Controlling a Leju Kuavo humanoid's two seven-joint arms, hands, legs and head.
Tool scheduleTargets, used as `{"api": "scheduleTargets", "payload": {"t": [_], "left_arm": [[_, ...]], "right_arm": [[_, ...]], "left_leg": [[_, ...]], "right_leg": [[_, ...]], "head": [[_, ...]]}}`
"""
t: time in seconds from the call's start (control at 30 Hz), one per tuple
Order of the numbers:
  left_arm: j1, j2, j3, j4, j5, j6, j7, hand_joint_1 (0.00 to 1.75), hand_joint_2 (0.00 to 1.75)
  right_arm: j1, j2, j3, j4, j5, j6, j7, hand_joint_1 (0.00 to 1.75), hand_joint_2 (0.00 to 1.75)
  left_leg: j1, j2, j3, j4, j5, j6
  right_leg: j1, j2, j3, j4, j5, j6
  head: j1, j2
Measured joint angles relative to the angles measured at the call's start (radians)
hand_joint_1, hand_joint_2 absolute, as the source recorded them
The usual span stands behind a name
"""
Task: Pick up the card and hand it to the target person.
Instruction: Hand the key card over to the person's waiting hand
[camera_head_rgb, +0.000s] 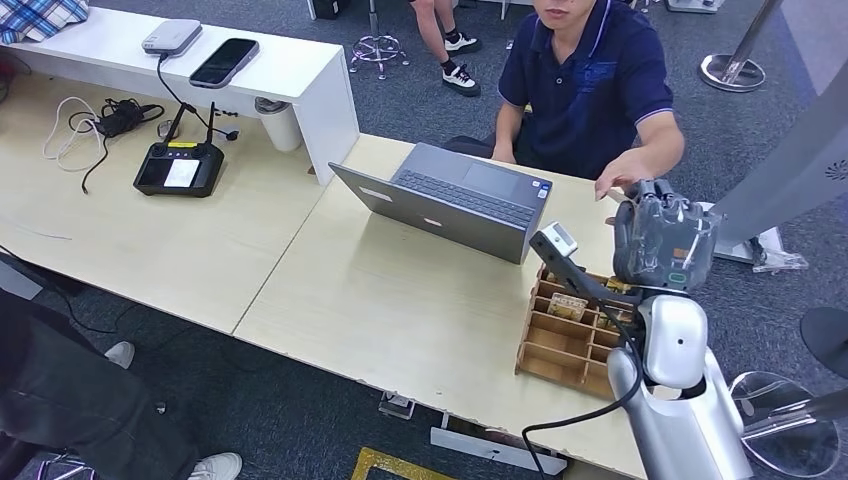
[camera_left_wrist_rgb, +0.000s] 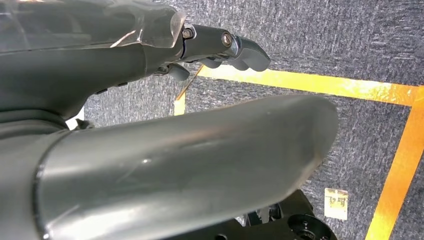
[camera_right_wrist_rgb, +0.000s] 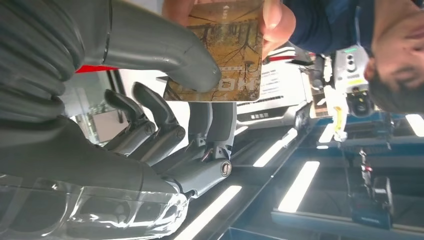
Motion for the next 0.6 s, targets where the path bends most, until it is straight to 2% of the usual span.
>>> {"api": "scheduleTargets", "payload": {"t": [0.03,0.17,0.23,0.43,0.5,0.6], "left_arm": [[0.000,0.001,-0.002,0.000,0.001,0.000,0.000,0.00,0.00],[0.000,0.001,-0.006,0.000,0.013,0.002,0.001,0.00,0.00],[0.000,0.000,-0.006,0.000,0.028,0.003,0.001,0.00,0.00],[0.001,-0.012,-0.006,0.000,0.058,0.006,0.001,0.00,0.00],[0.001,-0.015,-0.006,0.000,0.058,0.006,0.001,0.00,0.00],[0.004,-0.018,-0.006,0.000,0.059,0.003,0.001,0.00,0.00]], "right_arm": [[0.000,0.000,-0.004,0.009,0.004,-0.004,0.006,0.00,1.75],[0.022,0.000,-0.020,0.017,-0.012,-0.046,0.004,0.00,1.75],[0.059,0.000,-0.023,-0.011,-0.072,-0.061,-0.023,0.00,1.75],[0.246,0.003,-0.025,-0.194,-0.420,-0.055,-0.137,0.00,1.75],[0.298,0.003,-0.031,-0.246,-0.527,-0.030,-0.168,0.00,1.75],[0.390,0.005,-0.056,-0.328,-0.793,0.041,-0.238,0.00,1.75]], "left_leg": [[0.000,0.000,0.000,0.000,0.000,0.000],[0.000,0.000,0.000,0.000,0.000,0.000],[0.000,0.000,0.000,0.000,0.000,0.000],[0.000,-0.001,0.000,0.000,-0.001,0.000],[0.000,0.000,0.000,0.000,-0.002,0.000],[0.000,-0.001,-0.001,0.000,-0.002,0.000]], "right_leg": [[0.000,0.000,0.000,0.000,0.000,0.000],[0.000,0.000,0.000,0.000,0.000,0.000],[0.000,0.000,0.000,0.000,0.000,0.000],[0.000,0.000,-0.001,0.000,-0.001,0.000],[0.000,0.000,-0.001,0.000,-0.001,0.000],[0.000,-0.001,-0.001,-0.001,-0.001,0.000]], "head": [[0.000,0.000],[0.000,0.000],[0.000,0.000],[0.000,0.000],[0.000,0.000],[0.000,0.000]]}}
